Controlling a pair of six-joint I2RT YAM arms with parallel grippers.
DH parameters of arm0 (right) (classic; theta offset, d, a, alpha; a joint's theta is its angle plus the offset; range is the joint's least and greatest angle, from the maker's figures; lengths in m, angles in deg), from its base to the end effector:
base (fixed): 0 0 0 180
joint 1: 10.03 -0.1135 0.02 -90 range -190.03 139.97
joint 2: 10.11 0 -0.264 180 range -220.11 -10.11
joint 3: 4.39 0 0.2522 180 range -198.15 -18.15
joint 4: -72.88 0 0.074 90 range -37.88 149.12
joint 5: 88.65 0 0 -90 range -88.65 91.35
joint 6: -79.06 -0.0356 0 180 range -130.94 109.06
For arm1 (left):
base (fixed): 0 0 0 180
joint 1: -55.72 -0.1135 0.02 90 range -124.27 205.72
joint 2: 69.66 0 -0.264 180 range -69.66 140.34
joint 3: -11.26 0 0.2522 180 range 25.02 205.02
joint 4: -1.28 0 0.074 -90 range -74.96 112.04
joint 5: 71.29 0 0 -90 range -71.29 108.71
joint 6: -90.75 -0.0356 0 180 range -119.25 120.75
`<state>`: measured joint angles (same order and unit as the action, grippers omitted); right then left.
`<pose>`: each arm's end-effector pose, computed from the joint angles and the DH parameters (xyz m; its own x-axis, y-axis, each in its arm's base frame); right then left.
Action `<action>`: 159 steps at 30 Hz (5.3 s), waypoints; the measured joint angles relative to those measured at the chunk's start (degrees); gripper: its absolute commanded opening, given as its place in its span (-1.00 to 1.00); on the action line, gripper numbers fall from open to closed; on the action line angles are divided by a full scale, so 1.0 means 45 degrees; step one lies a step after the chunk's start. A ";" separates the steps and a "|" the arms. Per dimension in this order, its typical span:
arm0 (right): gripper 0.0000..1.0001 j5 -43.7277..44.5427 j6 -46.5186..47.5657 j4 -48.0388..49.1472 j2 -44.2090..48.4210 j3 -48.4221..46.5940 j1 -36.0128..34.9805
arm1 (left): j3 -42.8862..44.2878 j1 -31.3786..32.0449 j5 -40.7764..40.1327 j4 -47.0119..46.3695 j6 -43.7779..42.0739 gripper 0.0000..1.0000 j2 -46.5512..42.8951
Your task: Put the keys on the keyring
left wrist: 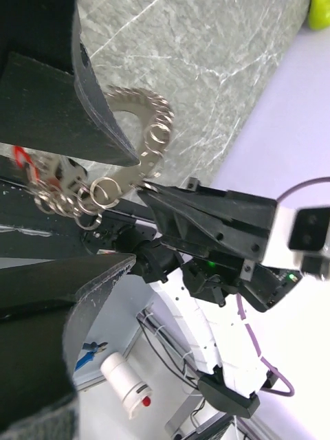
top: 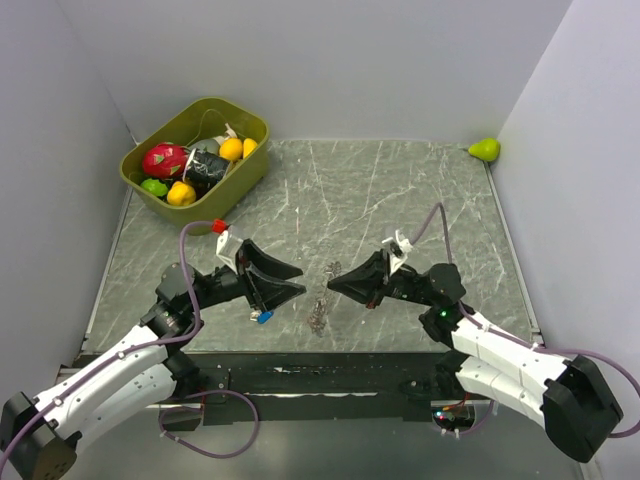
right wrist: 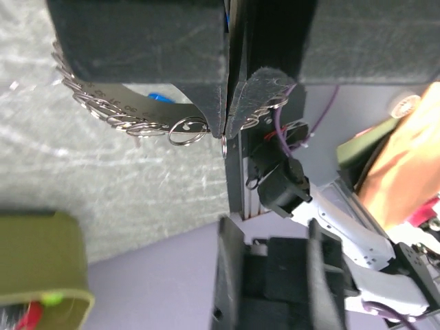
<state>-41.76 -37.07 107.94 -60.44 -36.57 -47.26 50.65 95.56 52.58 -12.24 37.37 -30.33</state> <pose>0.1340 0.1324 0.2672 -0.2159 0.2398 -0.9465 -0.9659 0.0892 0.2429 0.1168 -0.1233 0.3054 -0.4207 -0.2940 -0.8582 0.8683 0.1434 -0.4748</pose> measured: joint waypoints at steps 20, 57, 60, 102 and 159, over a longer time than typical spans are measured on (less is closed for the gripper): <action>-1.00 -0.5411 0.3657 0.4085 0.0442 0.1248 -0.0034 | 0.0000 0.0000 0.1331 -0.0068 -0.0631 0.25 0.0743; -1.00 -0.6591 0.6538 0.3298 0.1938 0.1943 -0.0034 | 0.0029 0.0000 0.2297 0.0413 -0.0850 0.14 0.1039; -1.00 -0.6426 0.7004 0.2778 0.2059 0.1943 -0.0029 | 0.0287 -0.0005 0.2977 0.0321 -0.0330 0.11 0.1846; -1.00 -0.5663 0.9068 -0.0175 0.2589 0.1943 -0.0034 | 0.3060 0.0408 0.4789 0.4702 0.0452 -0.09 0.5484; -1.00 -0.5780 0.9408 -0.1243 0.3152 0.1943 -0.0117 | 0.3881 0.1768 0.4750 0.4935 -0.0345 -0.98 0.7315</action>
<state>-67.77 5.27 102.34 -46.25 -27.83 -47.79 68.11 103.52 73.95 9.96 35.82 2.59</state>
